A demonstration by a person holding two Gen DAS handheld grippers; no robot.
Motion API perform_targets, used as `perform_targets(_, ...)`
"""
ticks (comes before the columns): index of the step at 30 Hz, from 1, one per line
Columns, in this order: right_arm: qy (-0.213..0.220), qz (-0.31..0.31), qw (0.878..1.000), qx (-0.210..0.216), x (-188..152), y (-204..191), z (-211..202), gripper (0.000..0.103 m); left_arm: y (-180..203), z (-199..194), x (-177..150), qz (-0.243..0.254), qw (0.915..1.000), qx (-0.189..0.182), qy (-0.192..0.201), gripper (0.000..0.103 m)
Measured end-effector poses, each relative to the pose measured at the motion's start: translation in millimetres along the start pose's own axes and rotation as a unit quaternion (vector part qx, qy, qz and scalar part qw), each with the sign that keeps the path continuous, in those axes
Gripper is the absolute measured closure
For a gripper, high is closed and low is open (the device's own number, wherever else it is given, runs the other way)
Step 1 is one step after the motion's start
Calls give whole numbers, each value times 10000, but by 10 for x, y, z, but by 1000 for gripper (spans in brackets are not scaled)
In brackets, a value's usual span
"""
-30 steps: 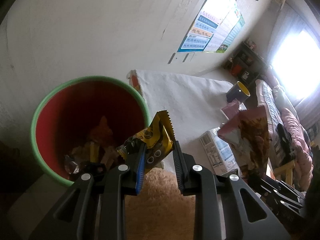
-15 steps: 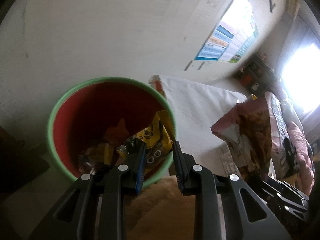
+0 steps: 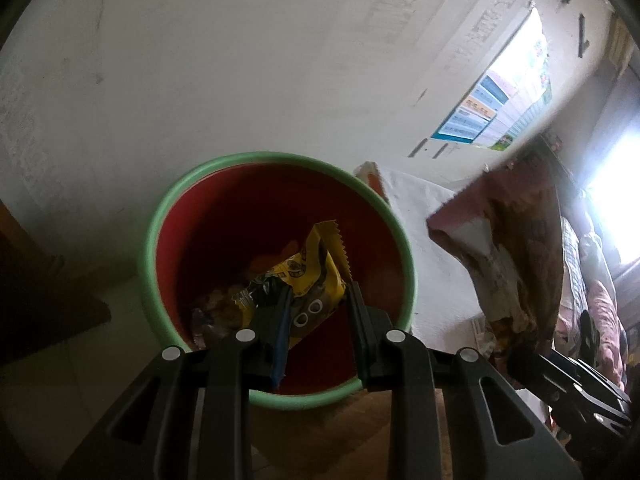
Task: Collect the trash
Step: 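Release the yellow wrapper into the bin with the left gripper while the right drops the pink bag in, then grasp the white milk carton on the table with the left gripper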
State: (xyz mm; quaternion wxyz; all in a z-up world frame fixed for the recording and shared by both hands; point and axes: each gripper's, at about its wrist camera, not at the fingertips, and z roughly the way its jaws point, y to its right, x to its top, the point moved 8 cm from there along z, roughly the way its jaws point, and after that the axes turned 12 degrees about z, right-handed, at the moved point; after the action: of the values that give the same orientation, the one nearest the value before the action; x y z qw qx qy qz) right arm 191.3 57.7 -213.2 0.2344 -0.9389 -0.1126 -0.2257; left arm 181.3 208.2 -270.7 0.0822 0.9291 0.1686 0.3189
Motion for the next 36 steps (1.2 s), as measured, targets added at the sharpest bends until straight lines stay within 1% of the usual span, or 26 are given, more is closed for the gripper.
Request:
perform_targets(7,-250,-57,9996,150,-12,-189,233,67,-105,39,-6,-139,9999,52,-11,78)
perform_targets(10,-276,-99,9993,233,40,-290,303,67,-167,37,-17,-172,9998,116,-15,78)
perform_targets(13,-265,-158,9990,327,74,-393,343,64,-238,37,-27,-224,9996,187,-25,78)
perform_targets(14,-268,-164,9988,368,73,-424,349,60,-272,41,-39,-243,9995,206,-43,74)
perform_targets(15,-303,-158,9986,414,71,-444,371,58,-301,46,-54,-282,9993,239,-67,64)
perform_targets(17,-377,-96,9980,488,20,-477,370,45,-351,45,-69,-380,9988,294,-48,53)
perform_targets(19,-392,25,9979,509,-4,-428,376,41,-376,33,-70,-445,9985,317,-38,50)
perform_targets(21,-428,172,9975,537,-8,-344,364,41,-373,35,-62,-431,9985,322,-39,46)
perform_targets(23,-383,313,9973,542,-5,-265,305,40,-336,37,-49,-372,9987,351,-37,45)
perform_targets(26,-217,547,9971,486,27,-50,169,38,-253,35,-50,-283,9991,323,-58,45)
perform_targets(28,-67,732,9964,411,60,166,37,37,-183,32,-33,-207,9993,298,-60,45)
perform_targets(31,192,1026,9945,99,38,599,-162,32,-25,-15,-5,-20,9996,263,-32,44)
perform_targets(34,344,1449,9876,-486,-100,1208,-306,31,120,-57,-1,140,9996,249,-19,44)
perform_targets(36,348,1838,9770,-1020,-271,1705,-361,28,218,-81,-6,231,9995,216,-26,44)
